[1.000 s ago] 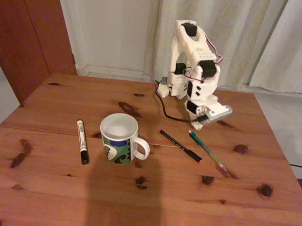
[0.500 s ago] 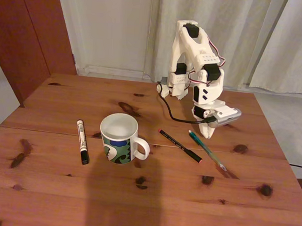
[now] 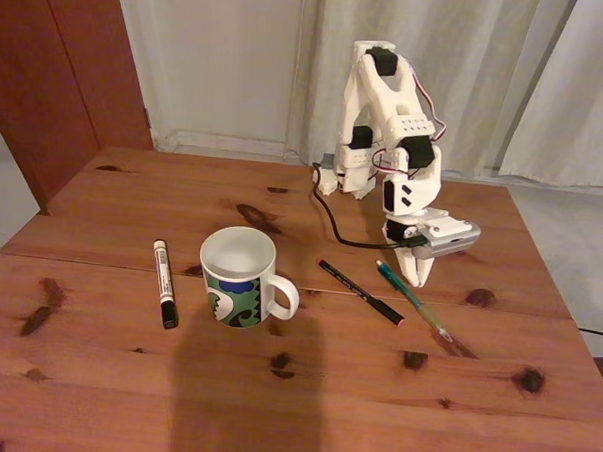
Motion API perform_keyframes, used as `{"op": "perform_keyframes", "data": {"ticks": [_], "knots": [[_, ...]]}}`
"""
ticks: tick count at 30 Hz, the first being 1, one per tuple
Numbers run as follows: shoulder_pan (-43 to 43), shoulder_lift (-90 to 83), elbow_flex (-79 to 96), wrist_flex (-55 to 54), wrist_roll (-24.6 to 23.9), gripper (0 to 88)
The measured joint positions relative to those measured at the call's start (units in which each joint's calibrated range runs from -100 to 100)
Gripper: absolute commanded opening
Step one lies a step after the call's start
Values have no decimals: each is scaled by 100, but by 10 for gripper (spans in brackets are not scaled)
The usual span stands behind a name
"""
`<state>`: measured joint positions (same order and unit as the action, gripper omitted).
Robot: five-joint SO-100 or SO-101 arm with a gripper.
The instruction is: Clean up the desk and place the pens and markers into the cup
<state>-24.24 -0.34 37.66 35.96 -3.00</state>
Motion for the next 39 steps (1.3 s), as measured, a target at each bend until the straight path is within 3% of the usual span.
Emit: {"op": "perform_keyframes", "data": {"ticks": [16,26,33,39], "knots": [[-7,458,-1486,2522,98,6],[-7,593,-1597,2605,98,12],[-7,593,-1597,2455,98,186],[0,619,-1597,2339,98,179]]}}
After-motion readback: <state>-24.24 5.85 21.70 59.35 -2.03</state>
